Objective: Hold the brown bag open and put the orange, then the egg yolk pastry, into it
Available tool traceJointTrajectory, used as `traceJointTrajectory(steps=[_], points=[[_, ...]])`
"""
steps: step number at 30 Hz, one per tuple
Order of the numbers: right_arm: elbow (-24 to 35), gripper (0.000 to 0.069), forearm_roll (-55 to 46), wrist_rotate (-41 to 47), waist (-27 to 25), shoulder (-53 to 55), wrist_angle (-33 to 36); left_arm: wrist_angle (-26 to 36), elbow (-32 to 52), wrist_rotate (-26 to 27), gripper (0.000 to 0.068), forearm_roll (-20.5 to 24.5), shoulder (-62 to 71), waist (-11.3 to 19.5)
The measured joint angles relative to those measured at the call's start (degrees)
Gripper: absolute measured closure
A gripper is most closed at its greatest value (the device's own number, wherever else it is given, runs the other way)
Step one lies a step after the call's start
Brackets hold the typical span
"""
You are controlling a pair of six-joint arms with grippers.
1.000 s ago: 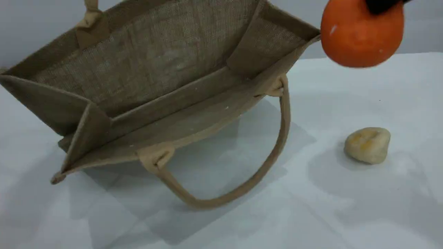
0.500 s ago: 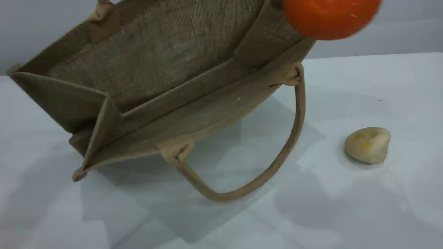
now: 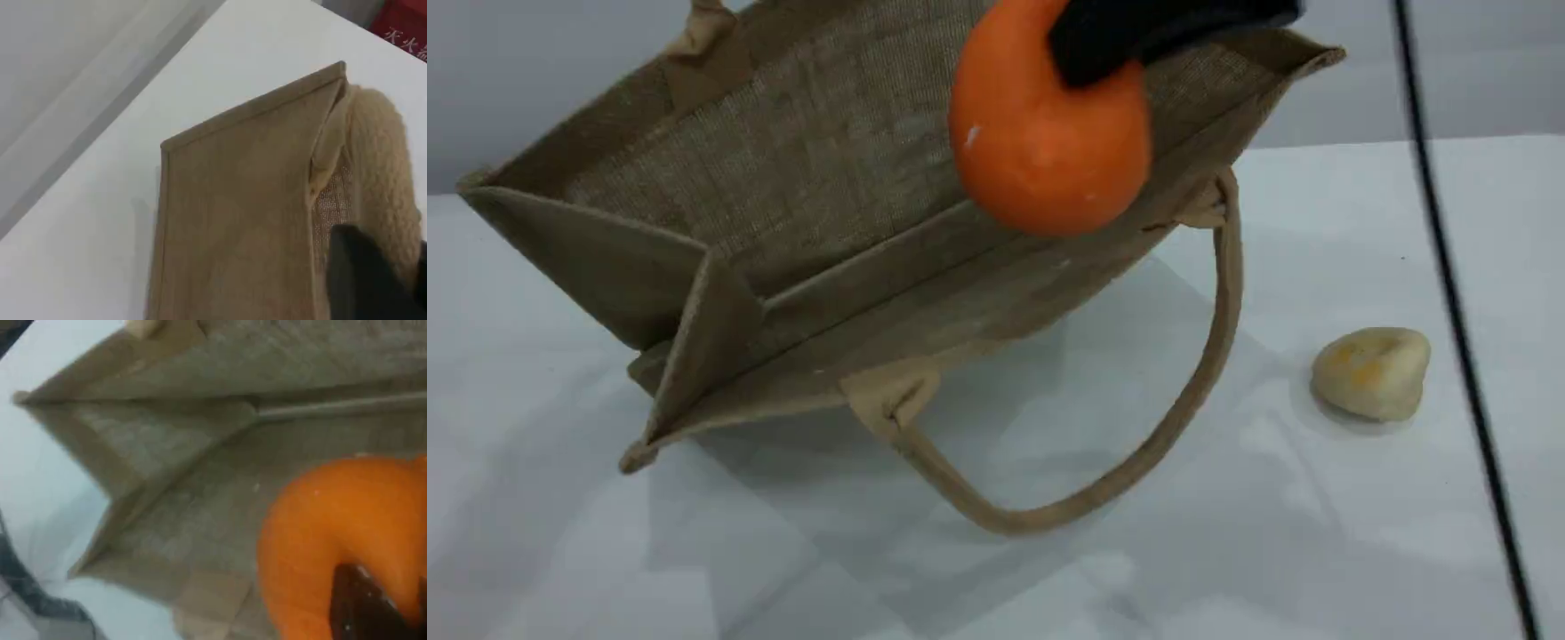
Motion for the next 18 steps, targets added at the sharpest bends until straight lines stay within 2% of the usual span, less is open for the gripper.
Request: traceJointTrajectory(steps=[5, 18], points=[[-1.61, 0.0675, 5.28, -7.09, 0.55, 6.52, -7.13, 0.0, 0.0, 0.0, 0.0598, 0.0, 0.0, 0.0], [-14.96, 0.0657, 5.96, -10.46, 0.55, 22.57, -7.44, 0.0, 0.0, -0.75, 0.0598, 0.06, 0.0, 0.0]])
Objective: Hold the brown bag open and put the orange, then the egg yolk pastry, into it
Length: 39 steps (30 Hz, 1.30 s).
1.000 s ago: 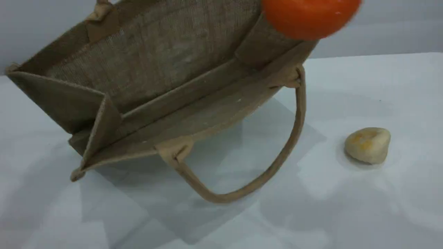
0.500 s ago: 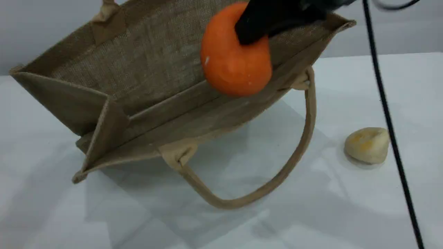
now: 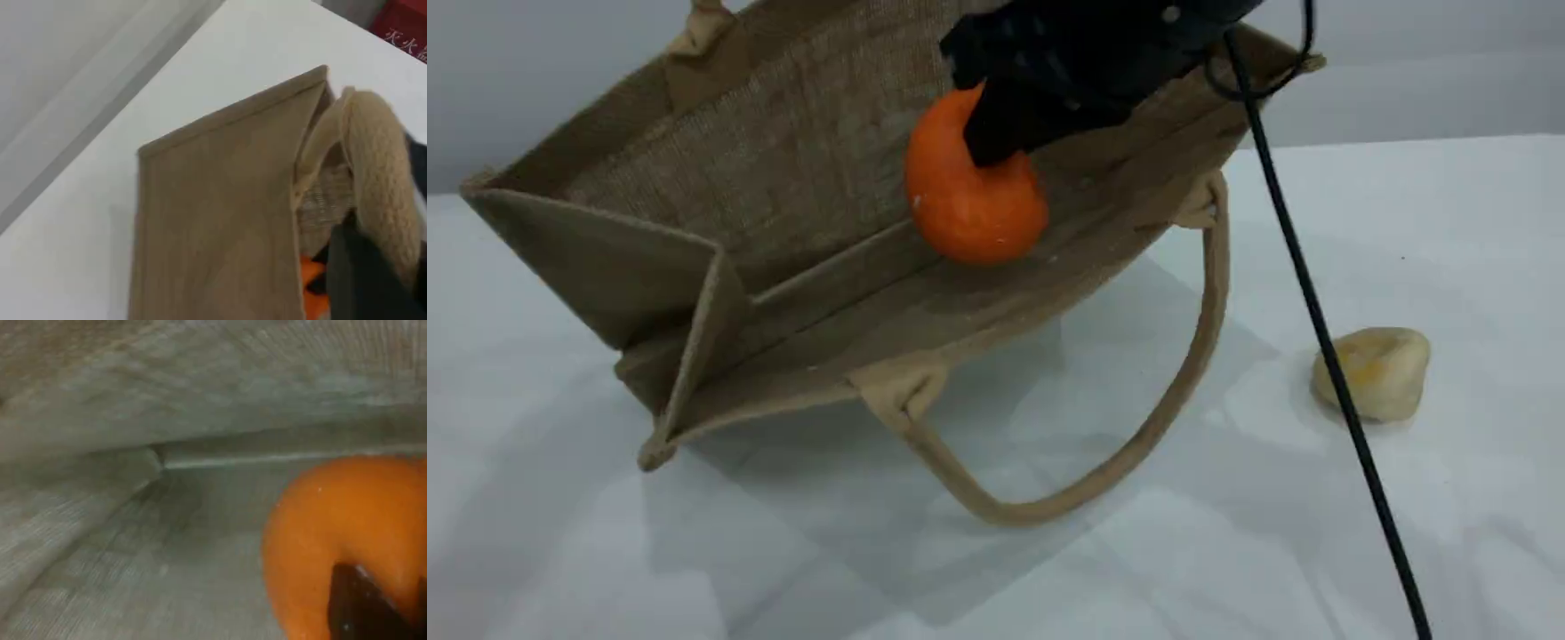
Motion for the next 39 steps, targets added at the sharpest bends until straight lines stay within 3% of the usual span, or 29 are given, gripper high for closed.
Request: traceJointTrajectory(steps=[3, 11, 14, 21, 25, 31, 39], points=[[-1.21, 0.0596, 0.19, 0.0, 0.0, 1.73, 0.29, 0.0, 0.0, -0.24, 0.0598, 0.0, 0.0, 0.0], [-1.22, 0.0223, 1.21, 0.06, 0.0, 1.11, 2.19, 0.0, 0.0, -0.24, 0.0598, 0.1, 0.0, 0.0], [-1.22, 0.0158, 0.66, 0.11, 0.0, 0.06, 3.63, 0.0, 0.0, -0.28, 0.0598, 0.1, 0.0, 0.0], [-1.17, 0.0157, -3.35, 1.36, -0.05, -6.33, 7.02, 0.0, 0.0, -0.28, 0.0598, 0.1, 0.0, 0.0], [-1.17, 0.0165, -9.14, 6.24, -0.05, -11.15, 10.41, 0.0, 0.0, -0.35, 0.0598, 0.09, 0.0, 0.0], [-1.17, 0.0165, -21.31, 17.85, -0.18, -18.66, 15.53, 0.0, 0.0, -0.35, 0.0598, 0.09, 0.0, 0.0], [-1.17, 0.0165, -41.71, 36.83, -5.13, -26.96, 28.12, 0.0, 0.0, -0.35, 0.0598, 0.09, 0.0, 0.0]])
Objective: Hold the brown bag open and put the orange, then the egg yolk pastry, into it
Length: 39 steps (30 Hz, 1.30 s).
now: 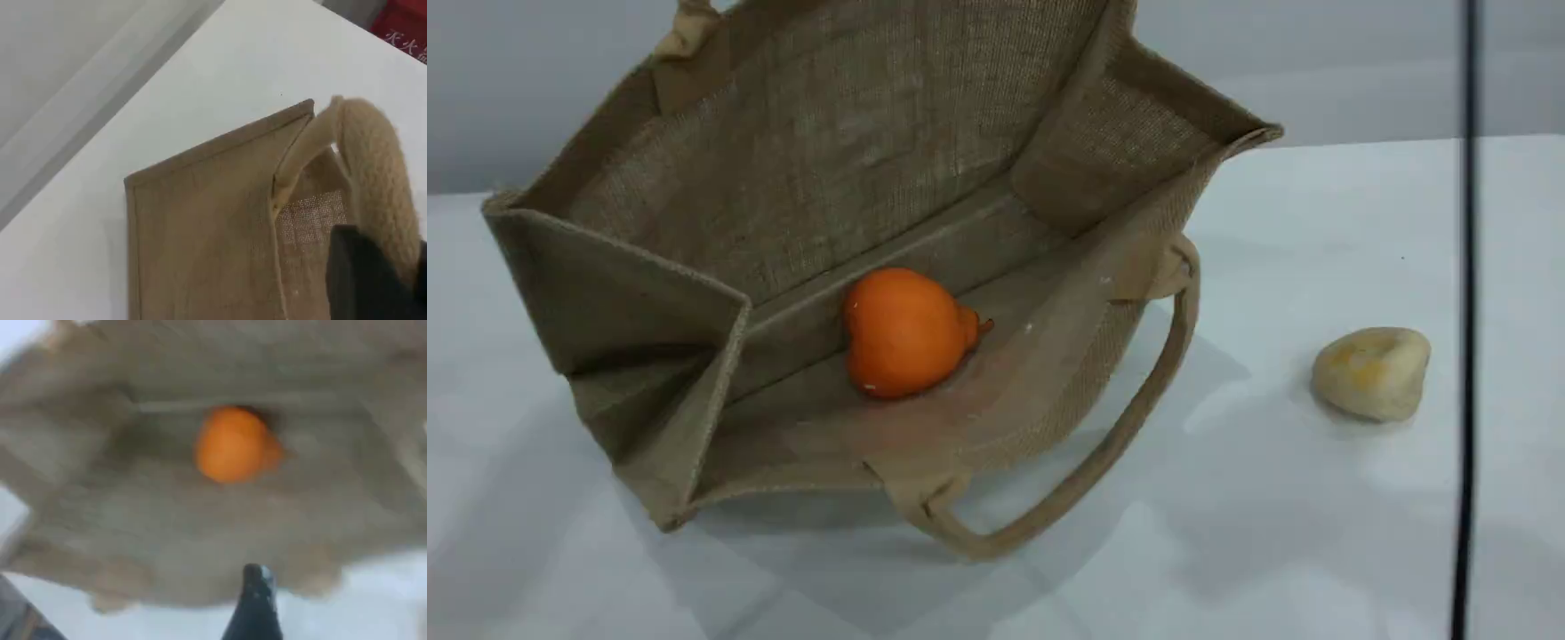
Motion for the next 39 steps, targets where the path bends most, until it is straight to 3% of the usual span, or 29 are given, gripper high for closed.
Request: traceJointTrajectory(steps=[7, 12, 28, 39], points=[[0.0, 0.0165, -13.94, 9.31, -6.26, 0.39, 6.73, 0.0, 0.0, -0.14, 0.0598, 0.0, 0.0, 0.0], [0.06, 0.0165, -14.57, 9.38, -10.74, 3.57, 6.61, 0.0, 0.0, -0.28, 0.0598, 0.0, 0.0, 0.0], [0.11, 0.0166, -16.24, 9.55, -11.01, 22.3, 2.95, 0.0, 0.0, -0.9, 0.0598, 0.0, 0.0, 0.0], [0.11, 0.0166, -15.29, 9.76, -15.45, 31.66, -0.75, 0.0, 0.0, -1.45, 0.0598, 0.0, 0.0, 0.0]])
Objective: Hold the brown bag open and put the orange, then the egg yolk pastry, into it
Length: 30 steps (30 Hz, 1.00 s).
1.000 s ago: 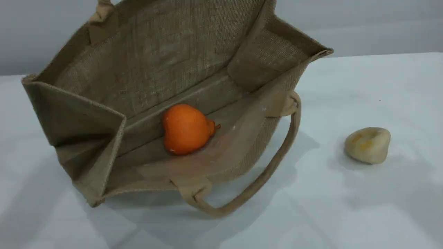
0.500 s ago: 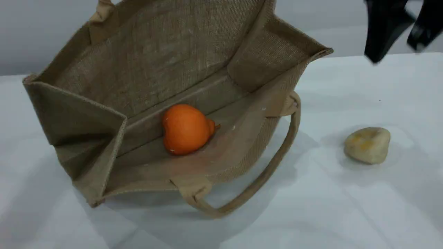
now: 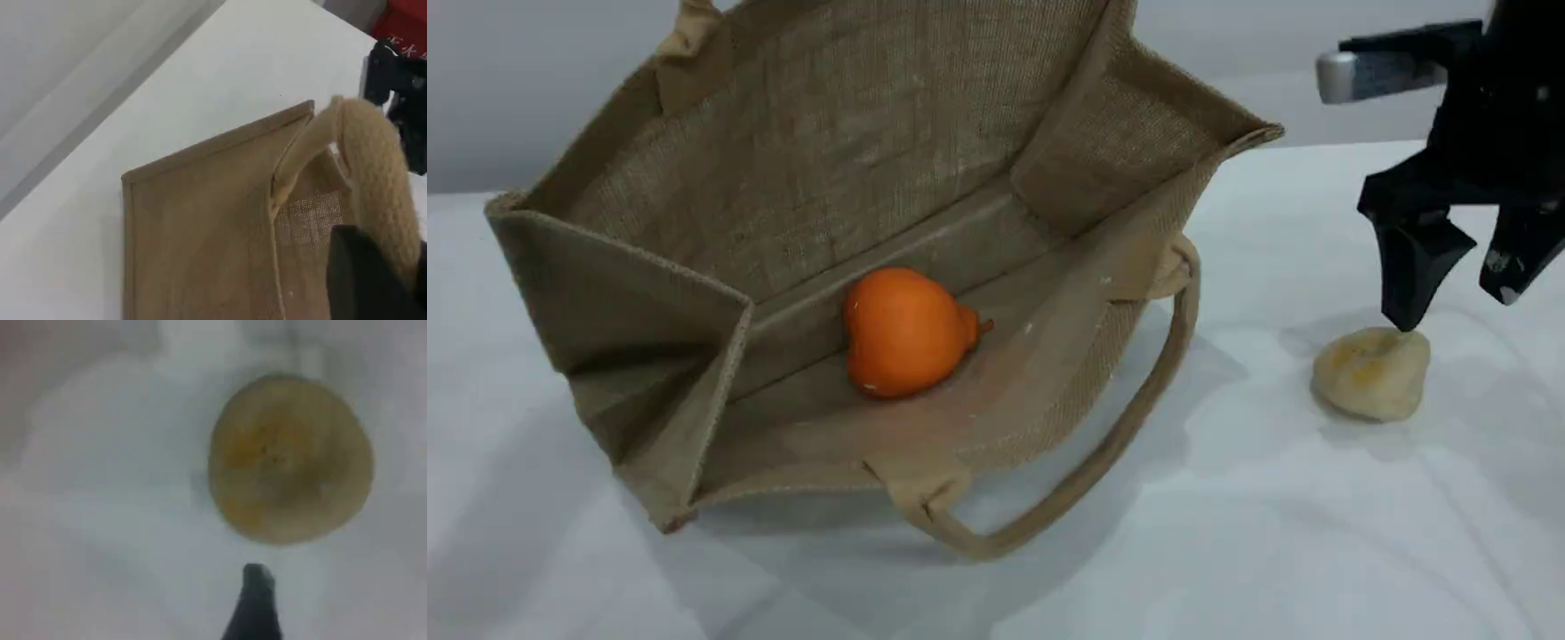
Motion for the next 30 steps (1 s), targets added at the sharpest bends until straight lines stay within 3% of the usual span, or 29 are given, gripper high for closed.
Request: traceJointTrajectory(steps=[20, 25, 30], points=[[0.0, 0.0185, 4.05, -1.07, -0.61, 7.16, -6.03, 0.0, 0.0, -0.28, 0.0598, 0.0, 0.0, 0.0], [0.0, 0.0247, 4.3, -1.15, -0.61, 8.25, -5.99, 0.0, 0.0, -0.28, 0.0598, 0.0, 0.0, 0.0], [0.0, 0.0393, 3.88, -1.15, -0.61, 8.25, -5.23, 0.0, 0.0, -0.28, 0.0598, 0.0, 0.0, 0.0]])
